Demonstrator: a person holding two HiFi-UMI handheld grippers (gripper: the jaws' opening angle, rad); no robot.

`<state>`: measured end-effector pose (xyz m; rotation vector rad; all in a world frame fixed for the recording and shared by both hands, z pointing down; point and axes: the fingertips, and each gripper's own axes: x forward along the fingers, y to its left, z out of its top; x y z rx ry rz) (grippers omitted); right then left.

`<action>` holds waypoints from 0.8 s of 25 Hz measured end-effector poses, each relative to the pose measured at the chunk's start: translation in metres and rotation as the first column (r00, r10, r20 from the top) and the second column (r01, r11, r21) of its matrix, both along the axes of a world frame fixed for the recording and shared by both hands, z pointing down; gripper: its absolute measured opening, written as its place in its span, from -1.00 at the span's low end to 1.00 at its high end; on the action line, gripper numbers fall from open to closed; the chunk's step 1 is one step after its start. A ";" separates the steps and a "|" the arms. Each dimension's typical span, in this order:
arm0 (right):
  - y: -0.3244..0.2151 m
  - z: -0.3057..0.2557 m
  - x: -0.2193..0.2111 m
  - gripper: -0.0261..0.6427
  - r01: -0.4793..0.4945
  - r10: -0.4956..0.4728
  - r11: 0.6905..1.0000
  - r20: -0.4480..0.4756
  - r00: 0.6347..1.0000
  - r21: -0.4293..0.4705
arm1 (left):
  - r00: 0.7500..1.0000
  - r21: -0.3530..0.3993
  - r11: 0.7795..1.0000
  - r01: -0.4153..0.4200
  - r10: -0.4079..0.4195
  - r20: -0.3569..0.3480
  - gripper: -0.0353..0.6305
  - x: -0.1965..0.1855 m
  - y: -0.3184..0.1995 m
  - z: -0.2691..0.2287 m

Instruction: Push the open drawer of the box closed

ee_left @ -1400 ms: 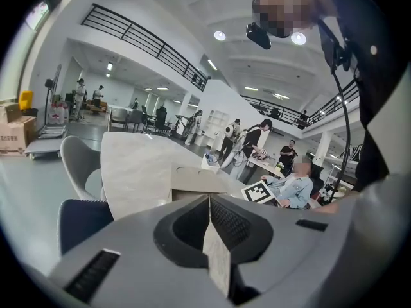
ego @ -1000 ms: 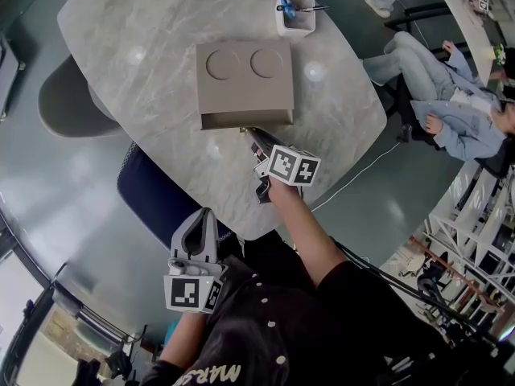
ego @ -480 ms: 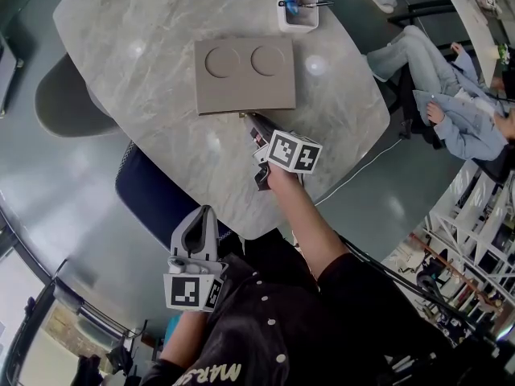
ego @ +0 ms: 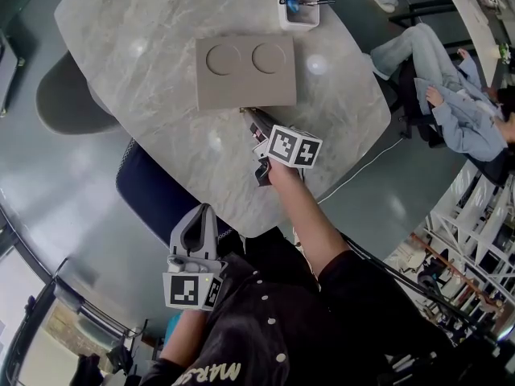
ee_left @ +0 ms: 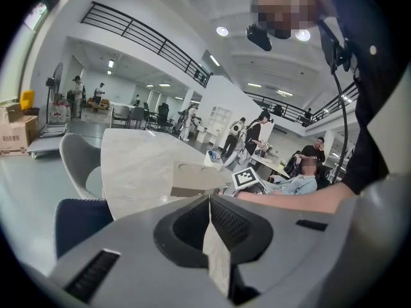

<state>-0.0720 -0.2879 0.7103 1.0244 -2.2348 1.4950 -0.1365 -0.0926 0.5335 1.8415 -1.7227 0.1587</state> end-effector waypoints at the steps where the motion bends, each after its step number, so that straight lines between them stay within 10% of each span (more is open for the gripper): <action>1: 0.002 -0.002 0.000 -0.67 0.007 -0.007 1.000 0.000 1.000 0.003 | 1.000 0.004 1.000 0.000 0.000 0.001 -0.84 0.000 0.001 -0.002; 20: 0.052 -0.089 0.041 -0.93 0.081 -0.081 0.988 -0.012 0.997 0.128 | 0.999 0.163 0.986 -0.025 0.018 0.040 -0.84 0.007 0.004 -0.059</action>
